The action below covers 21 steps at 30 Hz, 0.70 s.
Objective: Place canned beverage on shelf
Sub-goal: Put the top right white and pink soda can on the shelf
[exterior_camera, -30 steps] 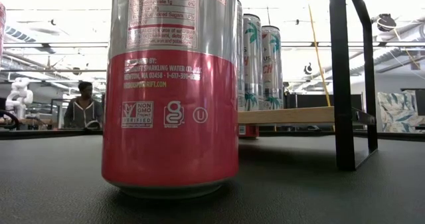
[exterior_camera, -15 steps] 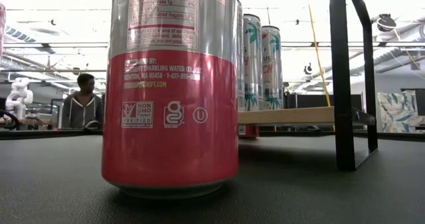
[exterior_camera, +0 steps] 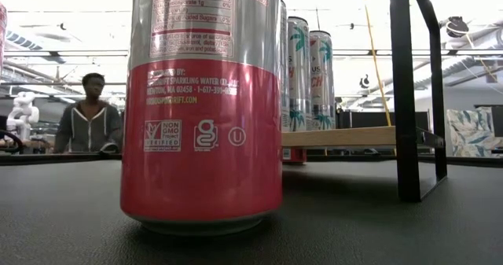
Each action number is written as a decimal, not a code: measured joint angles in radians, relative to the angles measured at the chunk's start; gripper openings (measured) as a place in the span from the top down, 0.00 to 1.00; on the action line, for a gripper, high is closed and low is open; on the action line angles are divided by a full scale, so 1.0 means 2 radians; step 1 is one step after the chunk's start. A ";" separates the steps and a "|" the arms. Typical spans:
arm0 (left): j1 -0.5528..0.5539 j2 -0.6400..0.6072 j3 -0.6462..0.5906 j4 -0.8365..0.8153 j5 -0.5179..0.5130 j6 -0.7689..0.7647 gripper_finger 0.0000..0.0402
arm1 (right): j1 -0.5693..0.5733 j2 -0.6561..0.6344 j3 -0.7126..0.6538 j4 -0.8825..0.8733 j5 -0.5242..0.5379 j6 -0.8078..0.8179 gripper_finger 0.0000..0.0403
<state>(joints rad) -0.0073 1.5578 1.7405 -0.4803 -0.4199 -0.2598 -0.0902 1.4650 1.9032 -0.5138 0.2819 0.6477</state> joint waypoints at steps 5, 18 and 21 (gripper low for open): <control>0.001 0.000 0.000 0.010 -0.015 0.036 0.27 | -0.005 -0.018 0.000 0.003 0.001 -0.002 0.11; 0.030 0.002 0.000 0.104 -0.022 0.079 0.28 | 0.007 -0.016 0.035 0.003 0.003 -0.149 0.11; 0.031 0.003 0.000 0.141 -0.022 0.069 0.28 | 0.008 -0.015 0.035 -0.004 0.002 -0.162 0.11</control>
<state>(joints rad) 0.0551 1.5639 1.7405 -0.1984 -0.4641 -0.1226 -0.0739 1.4340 1.9739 -0.5224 0.2867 0.3237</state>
